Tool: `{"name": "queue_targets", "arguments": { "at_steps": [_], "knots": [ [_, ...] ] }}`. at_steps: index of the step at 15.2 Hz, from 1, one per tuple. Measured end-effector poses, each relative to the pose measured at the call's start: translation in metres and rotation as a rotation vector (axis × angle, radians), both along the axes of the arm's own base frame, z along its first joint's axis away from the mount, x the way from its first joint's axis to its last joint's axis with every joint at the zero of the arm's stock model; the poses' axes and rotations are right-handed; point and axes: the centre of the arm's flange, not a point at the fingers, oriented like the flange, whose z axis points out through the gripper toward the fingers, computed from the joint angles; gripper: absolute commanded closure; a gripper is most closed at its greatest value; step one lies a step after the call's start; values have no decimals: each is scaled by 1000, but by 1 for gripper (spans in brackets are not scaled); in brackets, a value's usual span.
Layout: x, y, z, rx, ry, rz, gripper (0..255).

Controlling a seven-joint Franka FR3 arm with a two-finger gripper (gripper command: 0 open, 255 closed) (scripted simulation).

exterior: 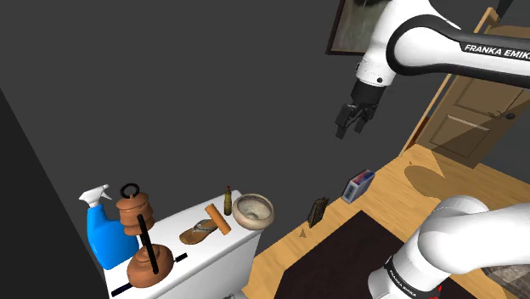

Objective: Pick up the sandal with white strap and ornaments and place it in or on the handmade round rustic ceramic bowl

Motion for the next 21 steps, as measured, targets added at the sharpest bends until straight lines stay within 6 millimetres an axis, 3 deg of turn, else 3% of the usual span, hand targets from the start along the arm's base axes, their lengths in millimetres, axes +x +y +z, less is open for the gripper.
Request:
{"name": "queue_targets", "arguments": {
  "at_steps": [3,7,14,21],
  "knots": [
    [13,6,-10,1,7,32,0],
    [52,22,-36,4,28,131,0],
    [120,67,-91,10,66,315,0],
    [176,121,-143,17,104,500,0]
  ]
}}
